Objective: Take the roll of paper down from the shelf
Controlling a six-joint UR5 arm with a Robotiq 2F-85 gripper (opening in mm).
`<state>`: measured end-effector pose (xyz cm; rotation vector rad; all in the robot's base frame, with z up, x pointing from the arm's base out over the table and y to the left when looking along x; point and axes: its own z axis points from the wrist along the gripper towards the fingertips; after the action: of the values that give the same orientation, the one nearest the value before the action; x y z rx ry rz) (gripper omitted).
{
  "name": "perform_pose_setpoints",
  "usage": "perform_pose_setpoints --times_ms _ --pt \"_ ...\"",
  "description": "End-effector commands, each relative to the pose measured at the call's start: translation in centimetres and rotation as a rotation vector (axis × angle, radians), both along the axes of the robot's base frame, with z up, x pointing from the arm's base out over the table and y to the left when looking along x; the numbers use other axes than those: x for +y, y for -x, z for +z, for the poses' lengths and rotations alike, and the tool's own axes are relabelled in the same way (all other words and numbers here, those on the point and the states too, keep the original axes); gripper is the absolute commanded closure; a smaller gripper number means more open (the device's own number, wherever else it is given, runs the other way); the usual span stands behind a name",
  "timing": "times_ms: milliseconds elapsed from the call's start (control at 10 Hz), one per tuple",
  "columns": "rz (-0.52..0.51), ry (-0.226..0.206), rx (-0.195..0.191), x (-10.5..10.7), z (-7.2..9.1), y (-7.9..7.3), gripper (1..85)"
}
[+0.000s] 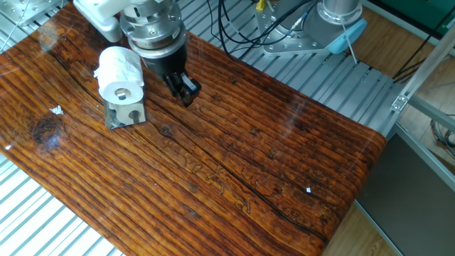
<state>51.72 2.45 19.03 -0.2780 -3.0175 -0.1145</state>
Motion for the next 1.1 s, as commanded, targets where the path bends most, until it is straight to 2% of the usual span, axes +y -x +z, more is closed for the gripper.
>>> perform_pose_setpoints --times_ms 0,300,1000 --pt "-0.046 -0.028 0.024 0.9 0.3 0.5 84.7" --pt "-0.037 -0.017 0.022 0.7 0.3 0.4 84.7" --pt "-0.112 -0.070 0.047 2.6 -0.3 0.6 84.7"
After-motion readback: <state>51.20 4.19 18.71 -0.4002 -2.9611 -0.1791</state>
